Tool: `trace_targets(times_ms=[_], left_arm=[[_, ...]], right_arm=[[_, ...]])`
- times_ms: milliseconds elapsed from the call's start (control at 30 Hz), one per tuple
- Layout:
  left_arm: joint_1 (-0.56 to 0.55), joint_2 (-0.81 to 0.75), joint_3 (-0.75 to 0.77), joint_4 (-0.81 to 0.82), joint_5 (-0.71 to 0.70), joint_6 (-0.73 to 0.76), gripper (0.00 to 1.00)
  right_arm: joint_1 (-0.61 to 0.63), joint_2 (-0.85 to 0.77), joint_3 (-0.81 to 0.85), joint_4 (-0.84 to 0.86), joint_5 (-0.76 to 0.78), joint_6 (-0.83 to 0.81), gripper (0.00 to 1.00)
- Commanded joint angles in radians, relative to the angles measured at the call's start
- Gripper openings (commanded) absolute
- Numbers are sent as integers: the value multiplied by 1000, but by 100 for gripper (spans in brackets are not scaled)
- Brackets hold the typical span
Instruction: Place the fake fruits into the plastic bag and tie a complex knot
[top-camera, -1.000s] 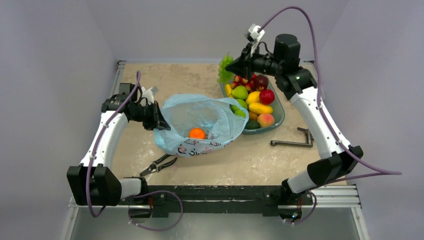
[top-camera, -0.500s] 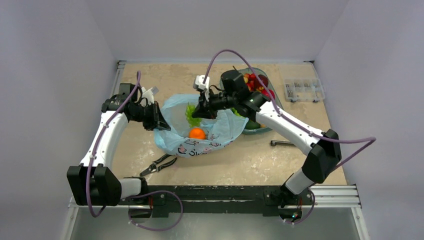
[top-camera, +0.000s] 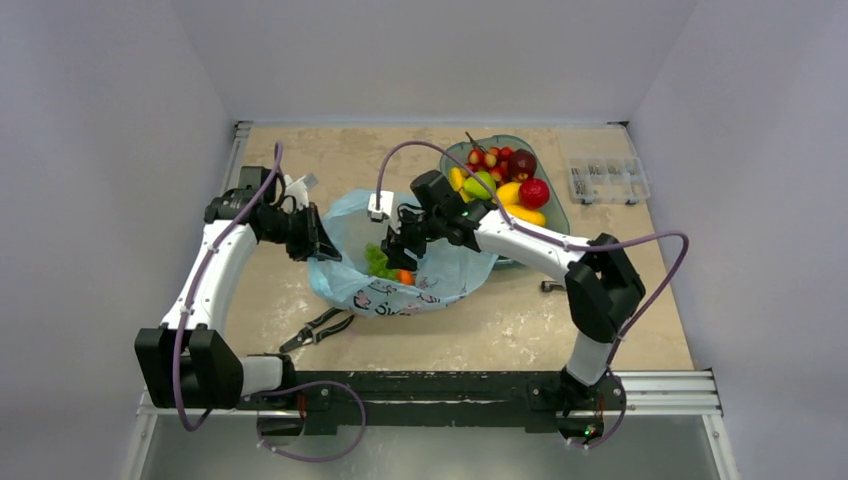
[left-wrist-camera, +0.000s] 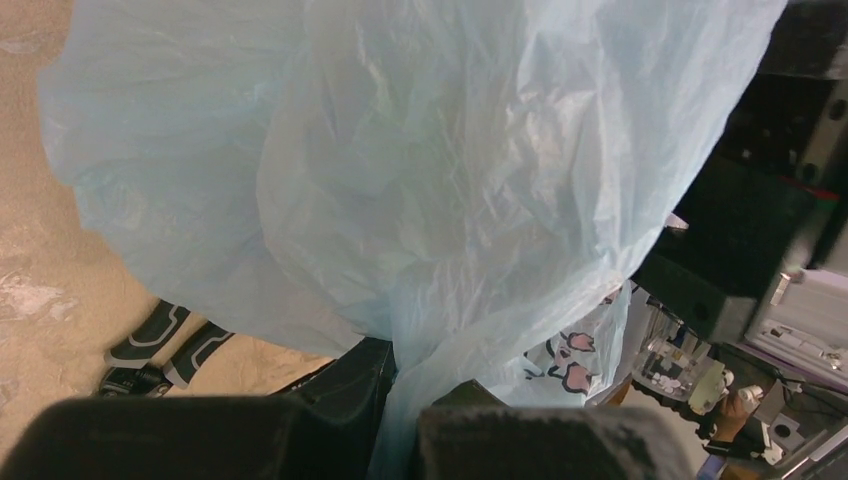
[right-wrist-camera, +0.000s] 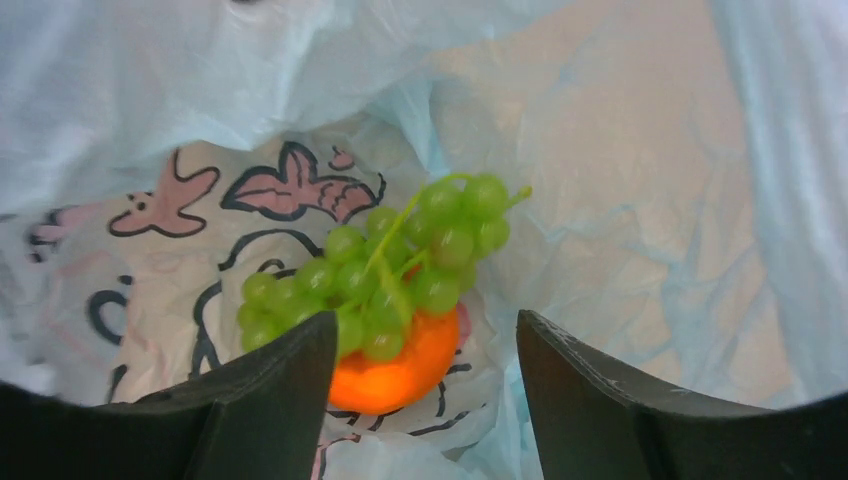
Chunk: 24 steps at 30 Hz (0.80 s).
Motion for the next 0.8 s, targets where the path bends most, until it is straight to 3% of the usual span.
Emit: trace_targets(times_ms=[0,167,300,567,767], left_arm=[[7,-1,14,16,19,15,0],[7,2,15,17,20,18,0],[7,8,16,16,23,18,0],[7,14,23,16,31,15,0],[7,15,20,23,31,9,0]], right_arm=[[4,-143,96,-30,-14,28,70],[-51,-249,209,-70,-46,147,78],[-194,-274,292,-104,-74,263,84],[-521,-137,378,-217,269,291,95],[-608,13,433,-268,437,264,97]])
